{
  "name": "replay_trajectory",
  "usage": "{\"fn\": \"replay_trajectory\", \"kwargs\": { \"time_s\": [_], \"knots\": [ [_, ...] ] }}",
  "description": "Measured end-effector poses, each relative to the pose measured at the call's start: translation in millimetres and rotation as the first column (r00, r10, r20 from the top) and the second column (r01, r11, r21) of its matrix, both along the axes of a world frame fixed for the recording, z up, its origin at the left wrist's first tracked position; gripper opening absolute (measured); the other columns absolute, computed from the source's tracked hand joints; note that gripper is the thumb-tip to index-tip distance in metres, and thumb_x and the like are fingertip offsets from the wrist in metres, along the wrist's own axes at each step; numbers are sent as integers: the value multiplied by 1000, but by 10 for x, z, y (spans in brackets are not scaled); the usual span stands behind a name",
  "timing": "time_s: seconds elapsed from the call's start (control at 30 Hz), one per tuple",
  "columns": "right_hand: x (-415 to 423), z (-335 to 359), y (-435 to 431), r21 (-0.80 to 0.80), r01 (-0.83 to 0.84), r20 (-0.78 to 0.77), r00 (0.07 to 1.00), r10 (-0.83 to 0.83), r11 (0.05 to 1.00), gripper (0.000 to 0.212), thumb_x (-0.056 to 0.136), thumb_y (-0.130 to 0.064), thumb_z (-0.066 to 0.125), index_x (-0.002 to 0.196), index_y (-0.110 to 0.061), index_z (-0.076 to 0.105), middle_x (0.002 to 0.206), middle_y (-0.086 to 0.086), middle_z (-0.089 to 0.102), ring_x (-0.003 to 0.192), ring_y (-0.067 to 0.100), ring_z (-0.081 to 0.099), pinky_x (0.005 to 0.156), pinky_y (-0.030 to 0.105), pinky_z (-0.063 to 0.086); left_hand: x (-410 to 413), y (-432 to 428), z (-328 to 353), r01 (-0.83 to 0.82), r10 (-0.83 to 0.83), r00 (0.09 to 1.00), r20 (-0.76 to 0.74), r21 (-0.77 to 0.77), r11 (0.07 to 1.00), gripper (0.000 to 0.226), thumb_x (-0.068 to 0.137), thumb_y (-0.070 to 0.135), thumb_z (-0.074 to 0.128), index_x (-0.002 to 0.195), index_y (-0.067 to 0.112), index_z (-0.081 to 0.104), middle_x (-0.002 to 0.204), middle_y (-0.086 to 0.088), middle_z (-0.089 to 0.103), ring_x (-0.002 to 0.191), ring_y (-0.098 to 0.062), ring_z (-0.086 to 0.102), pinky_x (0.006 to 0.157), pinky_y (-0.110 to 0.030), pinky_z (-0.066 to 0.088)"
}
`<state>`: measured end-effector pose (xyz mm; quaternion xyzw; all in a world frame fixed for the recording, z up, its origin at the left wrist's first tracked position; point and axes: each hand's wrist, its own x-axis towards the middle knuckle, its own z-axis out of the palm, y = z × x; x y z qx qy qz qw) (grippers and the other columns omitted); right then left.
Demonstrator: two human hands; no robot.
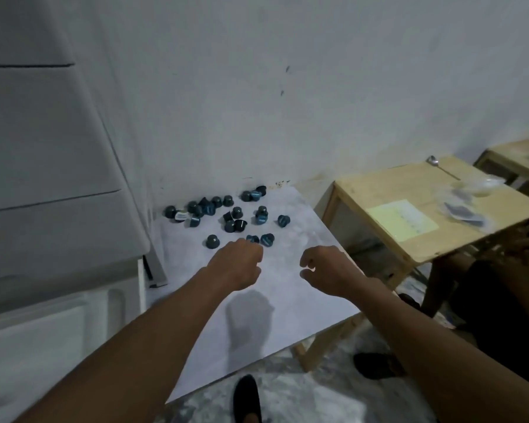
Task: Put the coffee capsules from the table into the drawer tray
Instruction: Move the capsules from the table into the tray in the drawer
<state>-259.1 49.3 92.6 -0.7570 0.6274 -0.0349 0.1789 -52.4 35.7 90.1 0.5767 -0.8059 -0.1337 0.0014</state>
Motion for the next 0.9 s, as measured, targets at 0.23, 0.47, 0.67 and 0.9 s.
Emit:
{"fn": "replay_trajectory", "kwargs": {
  "time_s": [0.23,0.47,0.67,0.9],
  "knots": [
    [230,-459,-988,63,34,67,997,-38,997,24,90,-24,60,113,-17,65,116,4,65,104,21,60,89,30,50,25,-973,-503,-217,220,967,-126,40,975,25,89,24,61,112,17,58,116,-4,58,103,-26,59,79,-33,42],
    [457,-792,-1516,127,6,79,997,-16,992,33,90,-15,59,123,-21,55,121,7,53,99,27,58,87,33,50,43,-1325,-958,-258,300,912,-281,178,950,41,83,14,67,122,16,54,127,-3,51,113,-25,54,94,-36,46],
    [514,-1038,-1737,197,-109,46,994,102,974,47,92,-11,56,137,-21,46,138,8,33,107,33,57,94,36,51,17,-1413,-1175,-293,343,886,-312,196,936,48,81,15,69,125,16,49,128,-2,50,116,-22,52,95,-31,42],
    [519,-1173,-1834,188,-130,49,991,123,974,41,91,-8,55,132,-10,50,132,9,40,102,33,56,91,37,52,29,-1502,-1291,-285,331,892,-309,185,941,33,82,15,65,113,15,53,110,-6,61,104,-26,57,85,-34,46]
  ]
}}
